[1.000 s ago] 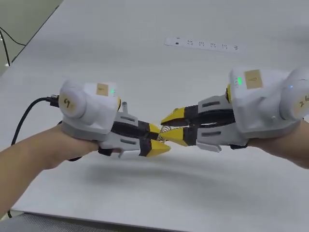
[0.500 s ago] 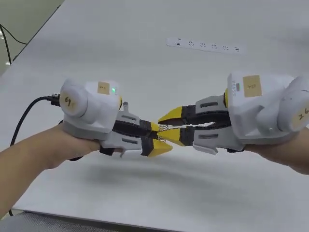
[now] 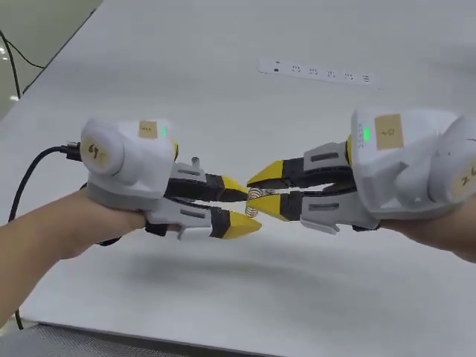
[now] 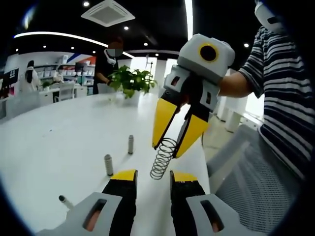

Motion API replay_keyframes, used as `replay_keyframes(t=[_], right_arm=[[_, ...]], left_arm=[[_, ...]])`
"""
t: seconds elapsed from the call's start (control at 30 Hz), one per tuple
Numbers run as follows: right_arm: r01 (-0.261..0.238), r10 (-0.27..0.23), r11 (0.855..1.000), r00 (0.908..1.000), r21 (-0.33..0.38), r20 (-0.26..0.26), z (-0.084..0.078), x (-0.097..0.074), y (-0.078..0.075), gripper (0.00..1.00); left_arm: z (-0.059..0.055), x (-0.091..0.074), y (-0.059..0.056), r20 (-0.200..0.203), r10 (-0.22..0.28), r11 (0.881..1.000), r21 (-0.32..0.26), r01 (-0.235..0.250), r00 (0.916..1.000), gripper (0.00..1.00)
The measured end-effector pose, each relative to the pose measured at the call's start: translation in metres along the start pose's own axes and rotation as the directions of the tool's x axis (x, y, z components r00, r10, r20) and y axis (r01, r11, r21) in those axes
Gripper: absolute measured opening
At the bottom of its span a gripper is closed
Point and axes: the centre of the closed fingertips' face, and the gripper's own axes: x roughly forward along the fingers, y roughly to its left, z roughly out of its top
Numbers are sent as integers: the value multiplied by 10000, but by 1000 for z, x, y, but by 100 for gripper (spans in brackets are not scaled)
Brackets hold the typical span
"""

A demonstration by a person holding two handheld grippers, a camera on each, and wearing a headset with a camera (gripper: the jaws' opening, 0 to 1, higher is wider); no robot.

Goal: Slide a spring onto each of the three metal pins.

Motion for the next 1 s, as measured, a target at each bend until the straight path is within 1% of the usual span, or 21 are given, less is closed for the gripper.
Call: replay_keyframes(t=[0.1,0.27,0.37,0.5,0.53,0.67,0.73,0.77,0.87,0.9,1.0], right_arm=[[50,-50,10000,10000,-25,-21,-1,0,0,7],[133,-133,9997,9999,201,-21,-5,0,-2,7],[159,-158,9994,9999,318,-37,-7,0,-4,7],[183,-180,9994,9998,293,-72,-8,0,-4,7],[195,-193,9994,9998,303,-68,-9,0,-5,7],[275,-273,9991,9996,334,-68,-9,0,-7,7],[352,-349,9988,9994,339,-78,-10,-1,-9,7],[386,-384,9986,9992,373,-74,-11,-1,-11,7],[443,-439,9982,9990,409,-91,-12,-2,-12,7],[462,-458,9980,9989,421,-116,-12,-2,-13,7],[486,-481,9978,9988,459,-120,-12,-2,-14,7]], left_arm=[[-1,-8,5,-12,230,9997,-116,-230,9997,23],[-3,-23,10,48,618,9977,-268,-617,9981,28],[-7,-32,15,62,873,9953,-427,-870,9962,33],[-10,-47,25,131,1338,9894,-593,-1328,9909,39],[-11,-50,27,151,1441,9876,-648,-1428,9894,42],[-13,-61,33,197,1756,9817,-785,-1735,9843,49],[-15,-66,35,182,1904,9783,-863,-1881,9815,55],[-17,-69,37,168,2054,9756,-828,-2034,9785,58],[-21,-74,39,123,2181,9718,-945,-2160,9758,68],[-23,-76,40,96,2298,9690,-955,-2279,9732,71],[-26,-81,42,63,2502,9635,-1000,-2483,9682,81]])
